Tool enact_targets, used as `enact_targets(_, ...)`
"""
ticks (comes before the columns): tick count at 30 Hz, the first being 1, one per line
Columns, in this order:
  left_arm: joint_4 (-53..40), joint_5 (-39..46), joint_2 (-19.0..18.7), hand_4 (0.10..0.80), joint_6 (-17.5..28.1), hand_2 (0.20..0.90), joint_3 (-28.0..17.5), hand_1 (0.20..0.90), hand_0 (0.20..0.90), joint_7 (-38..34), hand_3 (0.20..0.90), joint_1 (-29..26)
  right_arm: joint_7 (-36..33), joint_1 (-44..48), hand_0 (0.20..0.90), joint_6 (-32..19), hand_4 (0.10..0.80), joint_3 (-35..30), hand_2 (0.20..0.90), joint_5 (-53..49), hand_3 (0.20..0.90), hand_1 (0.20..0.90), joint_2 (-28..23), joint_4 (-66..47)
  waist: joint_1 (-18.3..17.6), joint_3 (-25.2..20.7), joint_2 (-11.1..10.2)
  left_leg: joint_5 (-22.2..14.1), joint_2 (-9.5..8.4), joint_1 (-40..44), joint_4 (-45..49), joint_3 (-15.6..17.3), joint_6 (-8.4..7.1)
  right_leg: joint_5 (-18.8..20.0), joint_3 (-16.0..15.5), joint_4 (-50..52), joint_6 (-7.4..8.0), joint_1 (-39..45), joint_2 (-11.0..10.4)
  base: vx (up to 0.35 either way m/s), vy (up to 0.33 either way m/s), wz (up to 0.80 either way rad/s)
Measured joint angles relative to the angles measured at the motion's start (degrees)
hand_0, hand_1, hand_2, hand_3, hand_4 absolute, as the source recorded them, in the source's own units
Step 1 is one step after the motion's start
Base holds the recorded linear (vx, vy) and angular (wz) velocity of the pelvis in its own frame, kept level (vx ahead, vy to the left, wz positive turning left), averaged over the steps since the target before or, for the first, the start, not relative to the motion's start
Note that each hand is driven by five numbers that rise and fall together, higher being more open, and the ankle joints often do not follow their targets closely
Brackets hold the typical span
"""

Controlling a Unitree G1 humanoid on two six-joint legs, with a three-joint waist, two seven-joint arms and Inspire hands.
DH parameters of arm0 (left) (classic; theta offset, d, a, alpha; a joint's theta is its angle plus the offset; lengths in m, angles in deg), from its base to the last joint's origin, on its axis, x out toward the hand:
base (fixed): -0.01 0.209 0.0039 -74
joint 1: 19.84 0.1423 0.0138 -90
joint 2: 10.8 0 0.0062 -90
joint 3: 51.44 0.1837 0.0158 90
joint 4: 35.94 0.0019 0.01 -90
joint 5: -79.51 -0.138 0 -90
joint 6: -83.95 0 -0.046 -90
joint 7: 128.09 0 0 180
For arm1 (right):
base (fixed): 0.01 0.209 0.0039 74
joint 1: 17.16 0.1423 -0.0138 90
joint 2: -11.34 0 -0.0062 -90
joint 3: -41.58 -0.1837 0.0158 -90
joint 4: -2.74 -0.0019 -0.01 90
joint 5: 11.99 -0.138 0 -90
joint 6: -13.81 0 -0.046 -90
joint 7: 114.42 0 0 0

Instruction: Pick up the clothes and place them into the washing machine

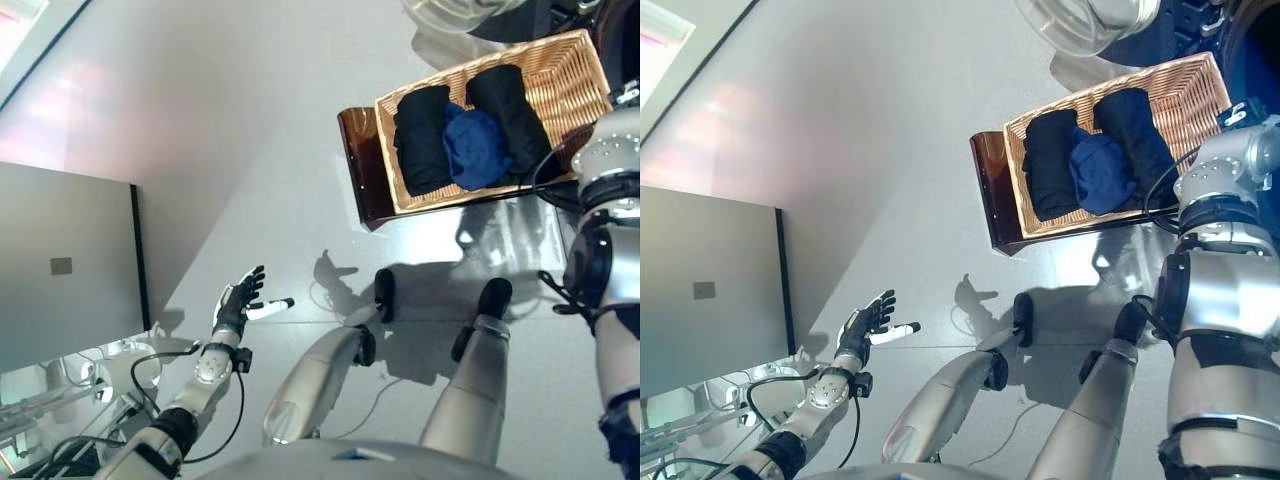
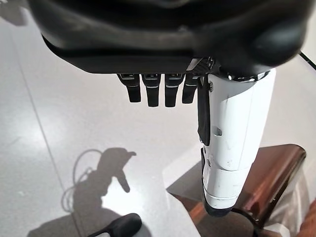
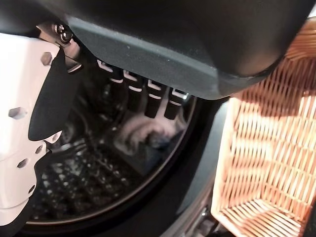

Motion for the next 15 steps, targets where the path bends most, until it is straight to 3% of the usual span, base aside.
enact_targets(6, 0.9, 0.0, 1.1, 0.800, 0.0, 0.900, 0.1, 0.900, 0.900, 0.0, 0.900, -0.1, 1.4, -0.3, 0.900, 0.0, 0.800, 0.1, 0.900, 0.1, 0.900, 0.900, -0.2, 0.3, -0.6, 0.0, -0.1, 0.9, 0.22, 0.2, -0.6, -1.1, -0.06, 0.1, -1.3, -0.1, -0.11, 0.7, 0.2, 0.013, -0.030, 0.07)
enact_targets(9, 2.7, -0.1, 2.4, 0.800, -0.1, 0.900, 0.2, 0.900, 0.900, 0.0, 0.900, -0.1, 4.3, -4.6, 0.900, 0.7, 0.800, 1.5, 0.900, 0.8, 0.900, 0.900, 1.8, 1.4, -1.7, -0.1, -1.1, 0.8, 0.64, 2.2, -1.0, -1.9, -0.20, 0.0, -2.0, -1.3, -0.15, 3.4, 0.6, 0.014, -0.040, 0.01)
enact_targets(15, 4.6, -1.2, 2.5, 0.800, -0.4, 0.900, 0.0, 0.900, 0.900, 0.1, 0.900, -0.4, 7.5, -12.9, 0.900, 7.0, 0.800, 5.5, 0.900, 6.0, 0.900, 0.900, 8.9, 8.5, -3.1, -0.6, -5.9, 1.3, 2.57, 4.5, -2.6, -2.9, -1.17, 1.3, -4.7, -5.3, -0.92, 7.7, 2.6, -0.009, -0.062, -0.03)
